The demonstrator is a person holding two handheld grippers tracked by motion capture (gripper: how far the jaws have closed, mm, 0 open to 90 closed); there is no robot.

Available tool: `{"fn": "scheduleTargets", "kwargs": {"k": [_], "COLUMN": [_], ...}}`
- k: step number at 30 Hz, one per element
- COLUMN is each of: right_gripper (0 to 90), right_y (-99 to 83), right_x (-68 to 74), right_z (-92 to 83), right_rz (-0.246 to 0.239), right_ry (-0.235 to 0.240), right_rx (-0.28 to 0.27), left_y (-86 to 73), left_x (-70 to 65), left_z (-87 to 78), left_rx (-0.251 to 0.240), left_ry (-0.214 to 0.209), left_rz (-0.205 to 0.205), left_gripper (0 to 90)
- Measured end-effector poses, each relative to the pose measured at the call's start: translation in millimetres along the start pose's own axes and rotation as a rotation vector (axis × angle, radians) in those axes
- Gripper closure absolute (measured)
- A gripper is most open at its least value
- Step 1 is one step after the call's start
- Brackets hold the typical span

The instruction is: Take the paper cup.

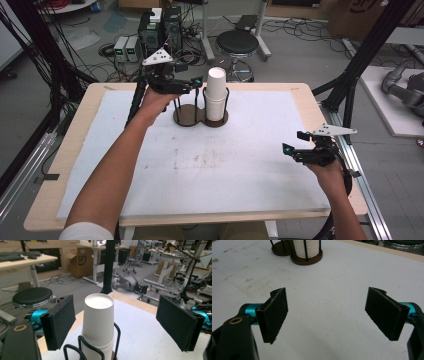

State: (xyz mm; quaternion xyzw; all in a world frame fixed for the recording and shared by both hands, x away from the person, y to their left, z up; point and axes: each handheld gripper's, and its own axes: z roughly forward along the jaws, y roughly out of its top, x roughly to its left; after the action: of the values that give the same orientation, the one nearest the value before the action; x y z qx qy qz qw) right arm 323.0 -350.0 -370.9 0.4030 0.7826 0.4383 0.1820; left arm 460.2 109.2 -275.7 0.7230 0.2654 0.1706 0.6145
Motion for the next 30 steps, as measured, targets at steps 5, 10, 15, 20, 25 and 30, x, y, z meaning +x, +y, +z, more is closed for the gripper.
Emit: {"fn": "scheduleTargets", "kwargs": {"k": [5,10,15,20,25,30], "right_gripper": [18.8,18.8,18.8,18.8,18.8,18.8], "right_y": [0.0,-2.9,-3.3,-3.9,-4.2,-5.4], "right_x": [-1.9,-2.4,-2.6,-2.0,-3.3,-4.1], "right_z": [-3.0,-4.5,-4.0,-5.7,-6.7,-7.4], "right_rz": [0.005,0.01,0.003,0.007,0.007,0.009], "right_ry": [-0.005,-0.005,-0.003,0.0,-0.002,-0.003], "right_rx": [-0.002,0.003,0.002,-0.001,-0.004,-0.007], "left_y": [6.0,5.7,4.1,-4.0,-12.2,-19.0], "left_x": [1.6,5.4,9.7,14.2,17.9,20.7], "left_z": [19.0,33.9,47.8,60.2,74.8,84.7], "left_rx": [0.005,0.034,0.043,0.067,0.089,0.097], "left_ry": [-0.025,-0.007,0.02,0.033,0.044,0.049], "left_rz": [0.006,0.006,-0.002,-0.024,-0.046,-0.061], "left_gripper": [16.9,16.6,17.5,17.4,17.5,17.5]}}
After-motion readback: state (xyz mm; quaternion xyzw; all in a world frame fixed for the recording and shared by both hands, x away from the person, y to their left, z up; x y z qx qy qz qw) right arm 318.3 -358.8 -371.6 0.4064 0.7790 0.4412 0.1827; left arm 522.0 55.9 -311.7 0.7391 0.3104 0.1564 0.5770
